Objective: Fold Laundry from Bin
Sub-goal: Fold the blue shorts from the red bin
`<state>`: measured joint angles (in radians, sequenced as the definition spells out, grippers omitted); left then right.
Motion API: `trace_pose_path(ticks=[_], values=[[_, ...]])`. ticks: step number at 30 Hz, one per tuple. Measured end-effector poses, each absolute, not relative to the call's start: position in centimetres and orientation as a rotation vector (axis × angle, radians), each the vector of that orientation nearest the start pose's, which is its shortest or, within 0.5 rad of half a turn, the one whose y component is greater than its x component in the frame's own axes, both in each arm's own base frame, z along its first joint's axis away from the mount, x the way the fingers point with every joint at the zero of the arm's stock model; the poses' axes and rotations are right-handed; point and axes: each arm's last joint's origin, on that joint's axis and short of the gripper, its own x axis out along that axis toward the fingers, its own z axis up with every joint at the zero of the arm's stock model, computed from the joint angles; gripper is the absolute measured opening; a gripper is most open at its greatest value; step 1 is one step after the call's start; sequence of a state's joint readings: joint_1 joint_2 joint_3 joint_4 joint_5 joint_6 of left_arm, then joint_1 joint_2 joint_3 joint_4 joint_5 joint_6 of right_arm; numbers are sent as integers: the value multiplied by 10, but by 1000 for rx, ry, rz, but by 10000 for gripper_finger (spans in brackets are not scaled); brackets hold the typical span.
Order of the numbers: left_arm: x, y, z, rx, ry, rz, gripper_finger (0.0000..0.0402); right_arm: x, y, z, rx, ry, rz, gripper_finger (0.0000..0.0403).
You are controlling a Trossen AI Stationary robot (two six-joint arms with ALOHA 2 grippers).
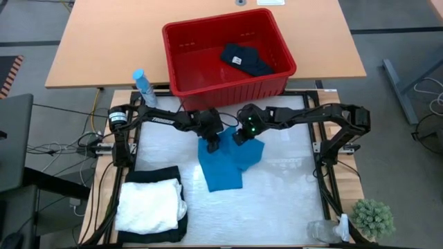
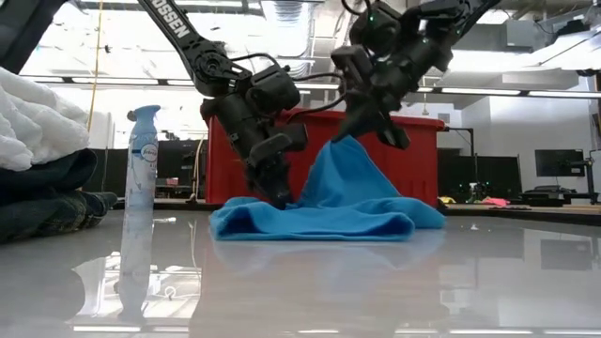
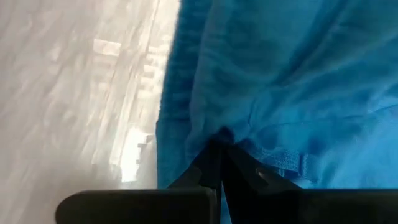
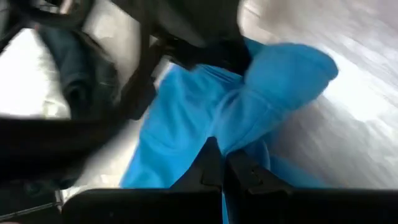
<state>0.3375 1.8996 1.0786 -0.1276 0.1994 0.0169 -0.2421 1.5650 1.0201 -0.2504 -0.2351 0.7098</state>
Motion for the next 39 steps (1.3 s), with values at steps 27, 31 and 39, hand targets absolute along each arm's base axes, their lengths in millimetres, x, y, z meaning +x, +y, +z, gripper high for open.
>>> trace_pose_path(ticks=[27, 31, 39], values=[[357, 127, 130, -256, 866, 128, 0, 342, -42, 228, 807, 739, -54, 45], [356, 127, 130, -257, 876, 135, 0, 342, -40, 229, 790, 743, -42, 60], [357, 129, 131, -237, 867, 184, 0, 344, -32, 231, 753, 735, 22, 113]])
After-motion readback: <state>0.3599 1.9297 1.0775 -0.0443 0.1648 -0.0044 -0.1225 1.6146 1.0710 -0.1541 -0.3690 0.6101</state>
